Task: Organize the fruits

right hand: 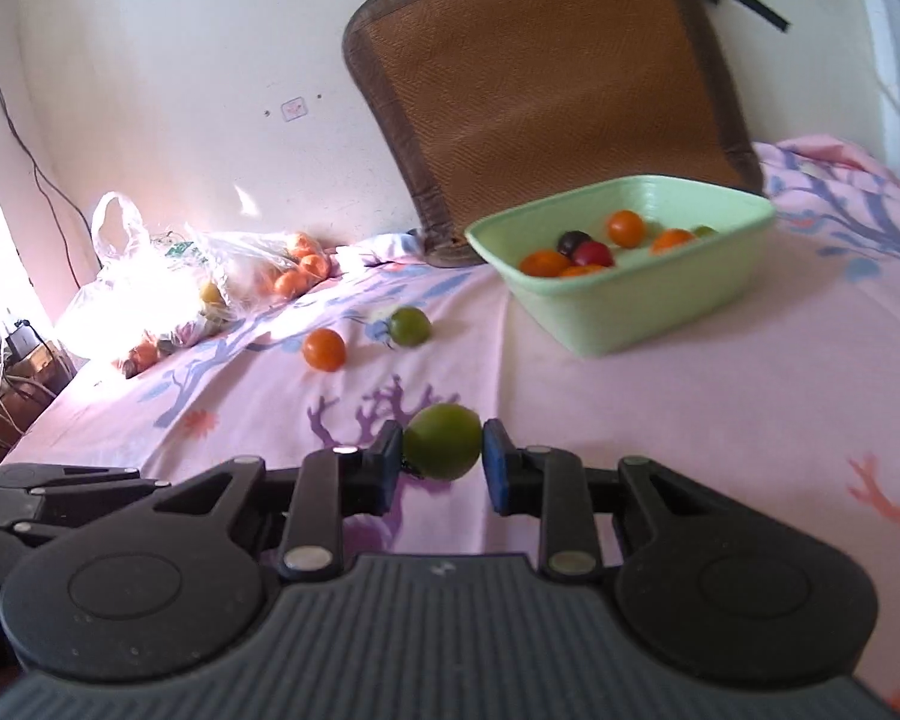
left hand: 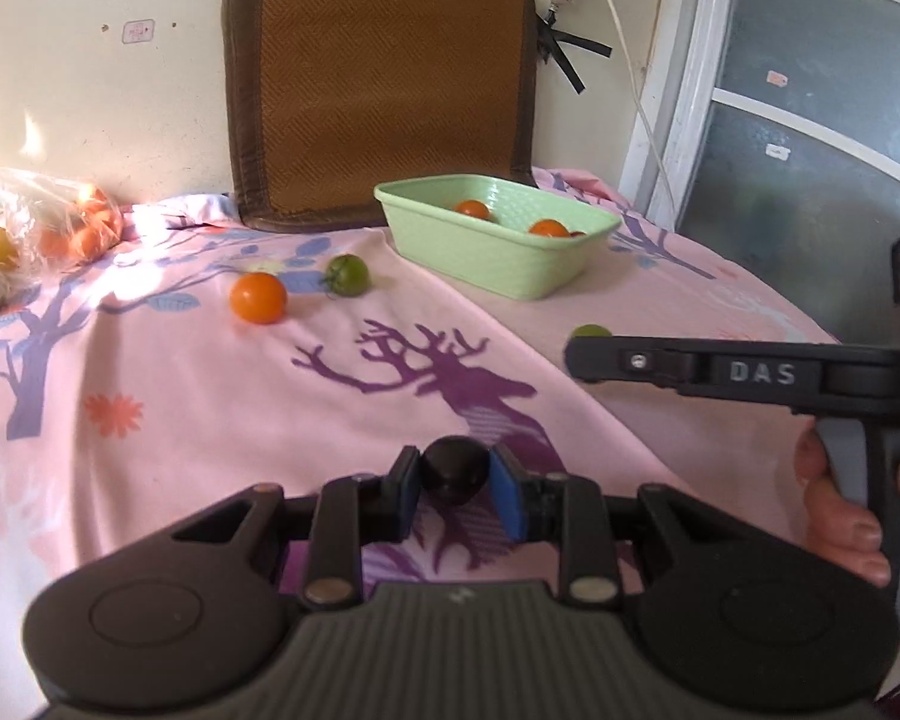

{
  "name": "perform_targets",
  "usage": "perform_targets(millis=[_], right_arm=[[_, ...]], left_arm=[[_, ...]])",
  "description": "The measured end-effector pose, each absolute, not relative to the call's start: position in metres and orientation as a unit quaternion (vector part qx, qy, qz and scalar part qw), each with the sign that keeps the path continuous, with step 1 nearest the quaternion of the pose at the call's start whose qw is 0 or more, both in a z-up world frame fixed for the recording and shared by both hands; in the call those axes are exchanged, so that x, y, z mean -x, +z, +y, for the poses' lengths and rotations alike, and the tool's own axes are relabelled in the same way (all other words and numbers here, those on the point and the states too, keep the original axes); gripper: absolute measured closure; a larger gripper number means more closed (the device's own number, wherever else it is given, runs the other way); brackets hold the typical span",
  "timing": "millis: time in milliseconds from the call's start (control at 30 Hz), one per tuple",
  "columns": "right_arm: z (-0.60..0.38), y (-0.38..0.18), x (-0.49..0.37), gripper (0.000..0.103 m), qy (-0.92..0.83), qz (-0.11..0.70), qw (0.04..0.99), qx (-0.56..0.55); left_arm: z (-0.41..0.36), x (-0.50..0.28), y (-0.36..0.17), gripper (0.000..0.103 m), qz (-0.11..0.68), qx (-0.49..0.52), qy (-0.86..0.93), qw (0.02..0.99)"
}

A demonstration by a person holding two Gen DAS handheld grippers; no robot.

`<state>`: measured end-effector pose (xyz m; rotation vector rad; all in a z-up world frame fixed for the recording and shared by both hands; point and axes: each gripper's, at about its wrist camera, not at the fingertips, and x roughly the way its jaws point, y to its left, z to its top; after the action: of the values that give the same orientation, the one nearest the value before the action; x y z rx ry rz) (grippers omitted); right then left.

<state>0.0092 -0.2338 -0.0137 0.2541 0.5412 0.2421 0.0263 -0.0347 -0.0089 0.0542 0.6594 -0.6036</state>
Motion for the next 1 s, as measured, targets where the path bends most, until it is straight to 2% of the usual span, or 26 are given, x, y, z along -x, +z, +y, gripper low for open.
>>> perform_targets(millis=[367, 567, 667, 733, 1000], right_arm=[[-0.239, -0.028, 0.007, 0.07, 0.089, 0.268, 0.954, -0.101], [-0.234, -0.029, 0.01, 0.07, 0.091, 0.266, 0.957, -0.078], [-0.235, -0.029, 0.01, 0.07, 0.091, 0.266, 0.957, -0.077], [-0.234, -0.029, 0.01, 0.07, 0.09, 0.265, 0.957, -0.073], [-0.231, -0.027, 0.017, 0.071, 0.091, 0.243, 0.963, -0.065]], left_arm=[[-0.048, -0.018, -0.013, 0.074, 0.304, -0.07, -0.276, 0.909], [-0.052, -0.018, -0.013, 0.069, 0.3, -0.078, -0.272, 0.911], [-0.052, -0.018, -0.014, 0.071, 0.298, -0.078, -0.271, 0.912], [-0.05, -0.019, -0.014, 0.077, 0.298, -0.072, -0.27, 0.912], [-0.044, -0.018, -0.012, 0.077, 0.291, -0.056, -0.273, 0.915]])
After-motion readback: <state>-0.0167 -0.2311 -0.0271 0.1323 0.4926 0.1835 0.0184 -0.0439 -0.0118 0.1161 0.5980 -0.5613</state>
